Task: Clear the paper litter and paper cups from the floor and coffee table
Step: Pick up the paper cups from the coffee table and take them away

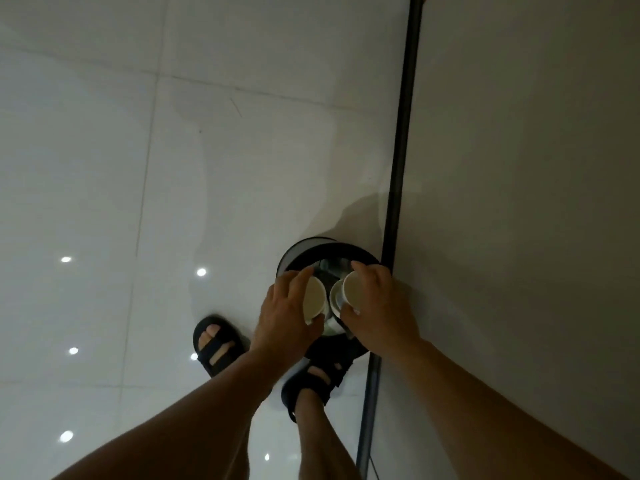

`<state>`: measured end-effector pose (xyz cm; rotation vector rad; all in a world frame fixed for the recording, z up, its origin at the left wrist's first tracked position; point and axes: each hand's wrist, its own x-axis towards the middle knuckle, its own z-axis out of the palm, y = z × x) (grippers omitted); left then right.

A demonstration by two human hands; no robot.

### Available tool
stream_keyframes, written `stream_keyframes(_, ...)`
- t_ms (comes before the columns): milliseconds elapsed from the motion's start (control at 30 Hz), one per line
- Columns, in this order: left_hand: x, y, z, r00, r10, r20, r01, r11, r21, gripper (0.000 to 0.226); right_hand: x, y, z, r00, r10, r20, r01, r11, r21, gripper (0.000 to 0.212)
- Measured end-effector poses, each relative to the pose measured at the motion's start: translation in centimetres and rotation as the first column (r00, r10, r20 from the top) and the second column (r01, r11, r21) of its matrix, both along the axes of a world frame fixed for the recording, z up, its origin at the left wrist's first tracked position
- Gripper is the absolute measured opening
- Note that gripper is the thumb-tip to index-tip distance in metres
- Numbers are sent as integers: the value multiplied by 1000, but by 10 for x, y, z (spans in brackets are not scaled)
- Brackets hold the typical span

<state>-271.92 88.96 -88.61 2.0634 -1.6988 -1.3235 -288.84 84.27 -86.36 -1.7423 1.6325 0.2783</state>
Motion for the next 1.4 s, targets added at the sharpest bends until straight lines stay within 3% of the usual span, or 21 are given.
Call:
stream_keyframes(133,-6,17,-27,988,-105,111,110,993,-36,90,-5,11,-27,1000,21,3,-21,1000,4,78)
stream_keyframes(333,-16,36,-53,900,-259,352,304,949,-79,96,-9,26,-47,970,228,-90,-233,971,-56,94)
stream_keyframes(467,-20,45,-69,870,-300,392,352,934,-65,95,-13,39,-60,913,353,-203,-366,930,-28,106)
stream_keyframes(667,-13,43,-57,858,-338,387,371,929,-11,96,-8,40,-49,934,287,-213,-295,956,-3,112)
stream_keyframes(967,57,39,68,883,-304,357,276,953,128,98,22,22,78,948,256,-188,-255,967,27,104)
stream_keyframes(1233,124,43,232,901,-111,420,99,994,50,89,85,13,230,932,322,-167,-333,942,-45,93)
stream_keyframes(1400,143,78,324,881,39,472,-49,999,9,84,119,28,305,883,447,-143,-460,884,-77,89)
